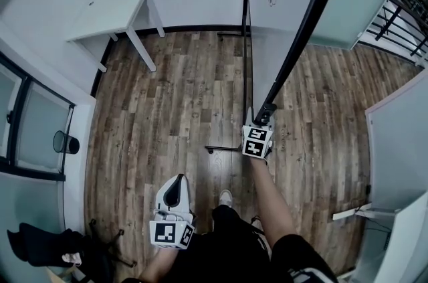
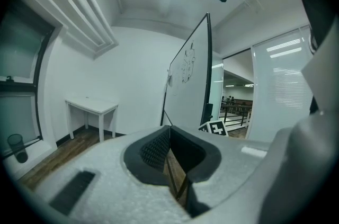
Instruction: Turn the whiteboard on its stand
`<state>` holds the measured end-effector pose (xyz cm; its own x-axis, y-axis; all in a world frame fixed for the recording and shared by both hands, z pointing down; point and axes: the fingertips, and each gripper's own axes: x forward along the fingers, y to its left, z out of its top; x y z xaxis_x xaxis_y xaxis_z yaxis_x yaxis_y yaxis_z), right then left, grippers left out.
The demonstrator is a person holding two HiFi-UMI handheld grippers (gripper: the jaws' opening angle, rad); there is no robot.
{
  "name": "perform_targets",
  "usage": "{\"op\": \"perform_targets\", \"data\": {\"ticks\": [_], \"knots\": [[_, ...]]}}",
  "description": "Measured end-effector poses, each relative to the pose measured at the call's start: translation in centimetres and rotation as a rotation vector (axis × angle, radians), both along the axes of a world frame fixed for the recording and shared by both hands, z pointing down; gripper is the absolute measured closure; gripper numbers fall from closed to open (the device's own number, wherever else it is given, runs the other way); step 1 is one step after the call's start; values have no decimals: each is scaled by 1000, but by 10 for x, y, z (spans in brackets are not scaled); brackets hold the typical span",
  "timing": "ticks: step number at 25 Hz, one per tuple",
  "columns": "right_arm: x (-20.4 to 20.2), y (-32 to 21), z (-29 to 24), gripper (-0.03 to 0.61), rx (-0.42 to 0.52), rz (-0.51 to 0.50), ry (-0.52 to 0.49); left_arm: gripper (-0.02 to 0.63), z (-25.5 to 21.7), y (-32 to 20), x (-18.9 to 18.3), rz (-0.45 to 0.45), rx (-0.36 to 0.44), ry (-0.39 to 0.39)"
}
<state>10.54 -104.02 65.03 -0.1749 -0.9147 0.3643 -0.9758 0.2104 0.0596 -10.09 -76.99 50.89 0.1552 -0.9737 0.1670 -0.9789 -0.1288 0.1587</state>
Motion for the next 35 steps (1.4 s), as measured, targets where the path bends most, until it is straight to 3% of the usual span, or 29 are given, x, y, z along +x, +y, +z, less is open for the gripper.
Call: {"op": "perform_targets", "data": {"ticks": [7,18,35], "knots": [[-3,31,-1,448,17,8,-2,597,-3,41,-10,9,15,21],[-54,110,2,448,22,37,-15,597,-9,120,-44,-2,42,32],[-104,287,9,448,20,18,-24,597,-6,278,-89,-11,98,77]]}}
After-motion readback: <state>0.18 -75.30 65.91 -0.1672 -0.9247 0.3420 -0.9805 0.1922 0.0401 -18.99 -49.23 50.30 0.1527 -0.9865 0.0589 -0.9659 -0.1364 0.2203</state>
